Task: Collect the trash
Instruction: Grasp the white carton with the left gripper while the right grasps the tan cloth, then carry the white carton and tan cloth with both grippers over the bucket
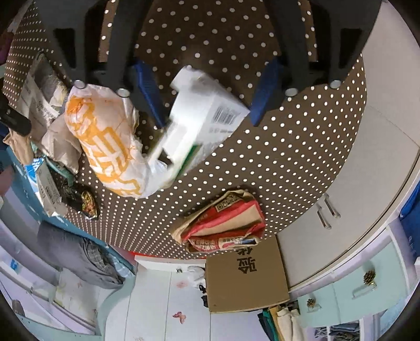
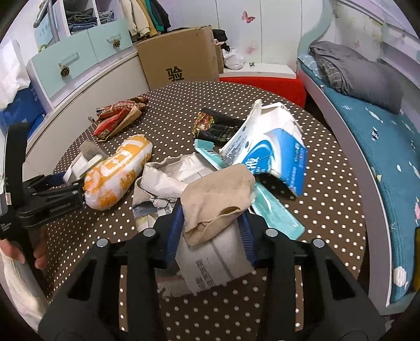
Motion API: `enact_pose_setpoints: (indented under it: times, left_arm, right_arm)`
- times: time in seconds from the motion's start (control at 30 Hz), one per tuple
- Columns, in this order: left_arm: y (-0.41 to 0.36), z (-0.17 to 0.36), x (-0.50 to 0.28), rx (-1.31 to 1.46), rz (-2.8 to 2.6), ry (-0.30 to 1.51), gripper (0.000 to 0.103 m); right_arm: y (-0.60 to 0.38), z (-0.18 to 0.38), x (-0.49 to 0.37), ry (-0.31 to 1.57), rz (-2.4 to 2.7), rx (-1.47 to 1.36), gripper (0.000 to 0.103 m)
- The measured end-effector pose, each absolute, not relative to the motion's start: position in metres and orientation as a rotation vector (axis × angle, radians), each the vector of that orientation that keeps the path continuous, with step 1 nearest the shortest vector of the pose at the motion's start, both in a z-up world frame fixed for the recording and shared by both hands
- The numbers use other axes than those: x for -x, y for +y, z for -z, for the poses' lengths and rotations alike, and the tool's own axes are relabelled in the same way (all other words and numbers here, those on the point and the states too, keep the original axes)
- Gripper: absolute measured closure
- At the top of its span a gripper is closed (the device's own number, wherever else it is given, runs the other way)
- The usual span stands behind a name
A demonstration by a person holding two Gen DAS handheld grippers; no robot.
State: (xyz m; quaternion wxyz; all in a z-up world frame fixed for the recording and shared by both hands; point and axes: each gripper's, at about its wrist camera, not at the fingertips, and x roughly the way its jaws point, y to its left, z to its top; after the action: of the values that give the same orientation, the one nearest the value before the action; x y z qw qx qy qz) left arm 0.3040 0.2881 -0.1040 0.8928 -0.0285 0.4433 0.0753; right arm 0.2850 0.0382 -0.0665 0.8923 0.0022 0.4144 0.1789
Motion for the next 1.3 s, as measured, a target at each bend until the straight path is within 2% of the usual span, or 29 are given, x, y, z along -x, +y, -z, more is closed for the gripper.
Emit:
enact_pose_setpoints:
  times: [0.07,0.17,0.67,1.3]
  left_arm:
    - [0.289,0.1,-0.298,0.069,-0.166,0.905,0.052]
    - [0.288,0.091,-0.287,0.08,-0.17,0.885,0.056]
    - [0.231,0.048,-0.254,0.014,-0.145,0.772,0.058]
    - [0.059,0.037,-0.262,-0.126,0.165,0.748,0.058]
  right_arm:
    - [0.033,0.062,-0.282,0.848,-0.36,-0.006,0.063]
    - [0.025,0.056,-0.276,0.836,-0.351,-0.014,0.063]
    - [-0.027,0.036,-0.238,0.788,-0.268,-0.068,0.063]
    - [-0.153,0.039,-0.191,0.763,-0.047,-0.181,0.063]
